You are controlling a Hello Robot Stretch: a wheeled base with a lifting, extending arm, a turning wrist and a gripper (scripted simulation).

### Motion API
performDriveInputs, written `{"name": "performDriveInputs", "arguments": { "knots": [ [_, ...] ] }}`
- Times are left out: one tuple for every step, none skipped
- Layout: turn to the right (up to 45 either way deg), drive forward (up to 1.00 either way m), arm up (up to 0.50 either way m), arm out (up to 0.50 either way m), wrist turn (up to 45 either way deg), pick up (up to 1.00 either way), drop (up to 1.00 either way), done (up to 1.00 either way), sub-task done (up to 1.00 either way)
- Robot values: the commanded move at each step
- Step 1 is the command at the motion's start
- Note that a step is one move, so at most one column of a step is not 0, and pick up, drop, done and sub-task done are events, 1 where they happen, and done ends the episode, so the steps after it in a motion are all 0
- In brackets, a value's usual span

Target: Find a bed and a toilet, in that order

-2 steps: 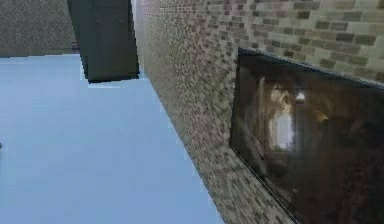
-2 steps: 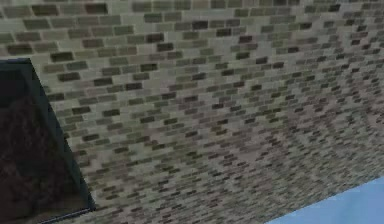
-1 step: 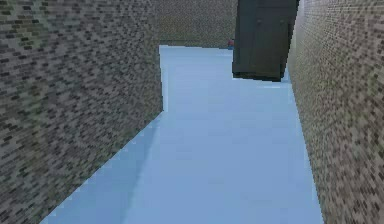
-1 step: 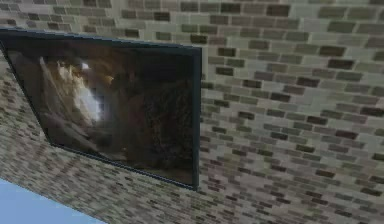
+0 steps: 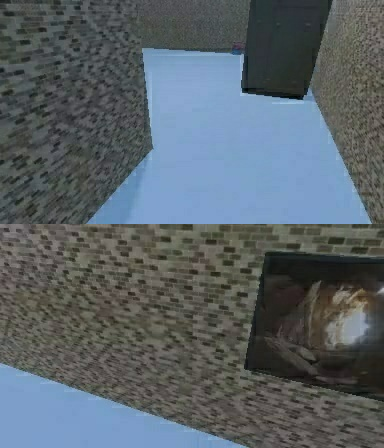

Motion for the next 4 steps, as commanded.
{"name": "performDriveInputs", "arguments": {
  "knots": [
    [0.0,1.0,0.0,0.0,0.0,0.0,0.0,0.0,0.0],
    [0.0,0.95,0.0,0.0,0.0,0.0,0.0,0.0,0.0],
    [-21.0,0.0,0.0,0.0,0.0,0.0,0.0,0.0,0.0],
    [0.0,0.4,0.0,0.0,0.0,0.0,0.0,0.0,0.0]
  ]
}}
